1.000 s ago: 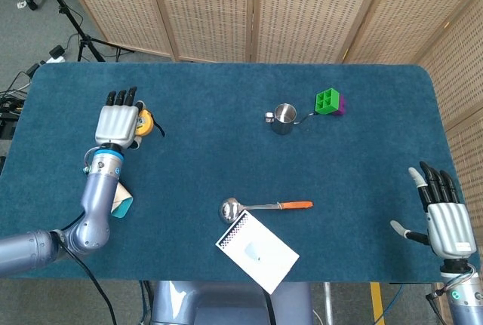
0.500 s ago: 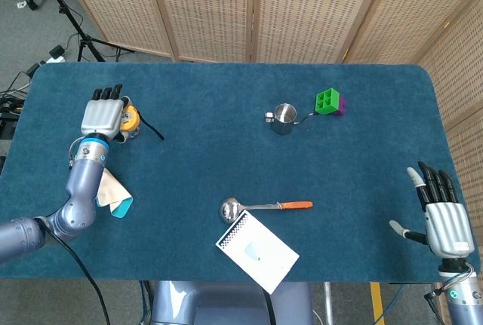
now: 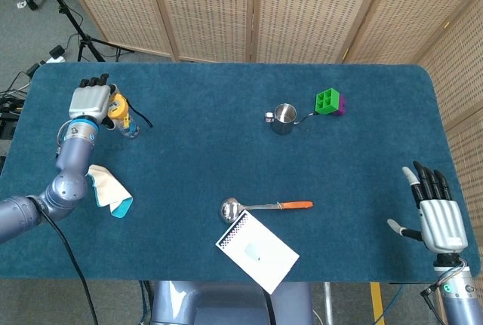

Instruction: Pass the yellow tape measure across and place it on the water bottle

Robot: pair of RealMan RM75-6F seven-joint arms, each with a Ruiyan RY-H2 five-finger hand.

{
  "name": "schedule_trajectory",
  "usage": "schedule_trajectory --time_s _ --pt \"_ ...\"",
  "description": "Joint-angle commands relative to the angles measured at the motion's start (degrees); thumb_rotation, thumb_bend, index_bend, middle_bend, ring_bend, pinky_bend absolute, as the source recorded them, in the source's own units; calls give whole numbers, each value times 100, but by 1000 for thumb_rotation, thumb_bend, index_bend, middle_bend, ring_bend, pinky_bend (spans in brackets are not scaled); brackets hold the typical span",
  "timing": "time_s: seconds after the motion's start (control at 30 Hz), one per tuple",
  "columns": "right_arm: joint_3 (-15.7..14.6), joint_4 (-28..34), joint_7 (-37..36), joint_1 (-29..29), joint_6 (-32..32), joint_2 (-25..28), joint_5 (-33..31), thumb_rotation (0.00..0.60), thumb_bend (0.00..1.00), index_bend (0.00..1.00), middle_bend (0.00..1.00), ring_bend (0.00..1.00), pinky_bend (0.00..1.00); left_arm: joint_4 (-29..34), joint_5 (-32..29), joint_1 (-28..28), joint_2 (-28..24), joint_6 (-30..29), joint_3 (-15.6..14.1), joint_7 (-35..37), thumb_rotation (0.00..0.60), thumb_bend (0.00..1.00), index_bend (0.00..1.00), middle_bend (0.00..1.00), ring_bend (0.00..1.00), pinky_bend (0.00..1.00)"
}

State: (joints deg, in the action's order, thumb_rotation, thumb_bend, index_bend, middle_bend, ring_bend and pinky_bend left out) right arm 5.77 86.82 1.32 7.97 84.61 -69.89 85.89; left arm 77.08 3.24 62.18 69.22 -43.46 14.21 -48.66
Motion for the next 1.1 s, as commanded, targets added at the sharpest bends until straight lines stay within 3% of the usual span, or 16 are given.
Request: schedule_trajectory --time_s 0.03,0.73,1.1 --pt "0 -9 24 11 -23 -14 -14 600 53 0 0 0 0 -99 -86 91 -49 81 -127 -69 600 379 600 0 0 0" --pt "-17 19 4 11 3 -2 30 600 53 0 0 0 0 -398 -158 169 144 108 -594 188 600 376 603 0 0 0" --pt "-13 9 -41 8 8 11 23 600 53 0 0 0 0 -523 290 133 369 -136 -650 413 600 376 605 0 0 0"
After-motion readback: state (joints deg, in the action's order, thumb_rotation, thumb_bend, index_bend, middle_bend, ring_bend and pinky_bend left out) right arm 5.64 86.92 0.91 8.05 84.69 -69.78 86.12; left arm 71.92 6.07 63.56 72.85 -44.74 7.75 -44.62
